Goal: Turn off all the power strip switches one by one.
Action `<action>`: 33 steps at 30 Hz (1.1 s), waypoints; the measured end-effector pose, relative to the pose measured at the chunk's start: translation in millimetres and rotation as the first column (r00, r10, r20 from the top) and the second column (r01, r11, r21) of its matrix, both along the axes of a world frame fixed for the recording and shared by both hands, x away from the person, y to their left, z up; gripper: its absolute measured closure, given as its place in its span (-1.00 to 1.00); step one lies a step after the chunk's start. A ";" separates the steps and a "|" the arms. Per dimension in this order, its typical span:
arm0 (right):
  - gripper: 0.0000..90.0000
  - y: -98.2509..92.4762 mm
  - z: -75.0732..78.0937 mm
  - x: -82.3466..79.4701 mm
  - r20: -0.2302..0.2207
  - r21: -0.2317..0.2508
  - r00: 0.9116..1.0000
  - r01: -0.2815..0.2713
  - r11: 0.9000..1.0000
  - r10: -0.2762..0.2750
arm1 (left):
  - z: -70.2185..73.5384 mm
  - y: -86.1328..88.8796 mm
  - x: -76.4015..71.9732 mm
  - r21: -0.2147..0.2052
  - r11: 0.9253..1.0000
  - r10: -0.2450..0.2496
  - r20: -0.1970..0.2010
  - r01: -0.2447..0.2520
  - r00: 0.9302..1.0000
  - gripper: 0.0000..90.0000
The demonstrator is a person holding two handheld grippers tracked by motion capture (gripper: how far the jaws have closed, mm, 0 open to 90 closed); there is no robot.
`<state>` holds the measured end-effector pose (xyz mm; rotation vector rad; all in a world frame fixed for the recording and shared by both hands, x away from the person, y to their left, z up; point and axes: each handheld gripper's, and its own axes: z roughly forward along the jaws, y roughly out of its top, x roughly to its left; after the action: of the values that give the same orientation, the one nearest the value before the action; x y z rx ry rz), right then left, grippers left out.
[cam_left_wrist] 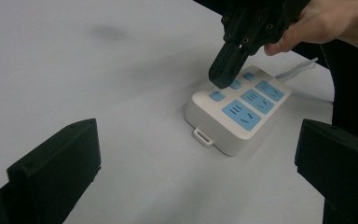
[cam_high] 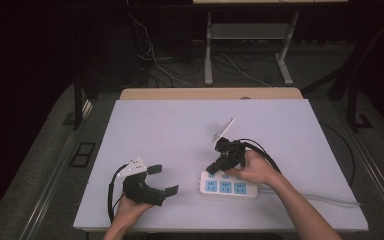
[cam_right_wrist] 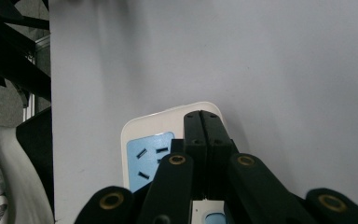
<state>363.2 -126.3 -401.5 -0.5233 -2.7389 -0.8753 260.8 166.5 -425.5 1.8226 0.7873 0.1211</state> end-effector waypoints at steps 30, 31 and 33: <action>1.00 -0.8 -8.2 -6.2 0.046 -0.015 0.999 -0.004 1.000 0.004 | -0.5 -0.7 0.7 0.003 1.000 0.003 0.000 -0.003 1.000 -1.00; 1.00 -1.1 -8.4 -6.3 0.041 -0.015 0.999 0.001 1.000 0.000 | -0.5 -0.9 0.8 0.004 1.000 0.002 0.000 -0.002 1.000 -1.00; 1.00 -0.7 -8.1 -6.9 0.046 -0.019 0.999 0.001 1.000 0.000 | -0.5 -1.0 0.7 0.006 1.000 0.001 -0.001 -0.001 1.000 -1.00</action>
<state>356.3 -127.0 -409.6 -0.5137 -2.7917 -0.8723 261.5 165.6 -426.0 1.8279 0.7893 0.1238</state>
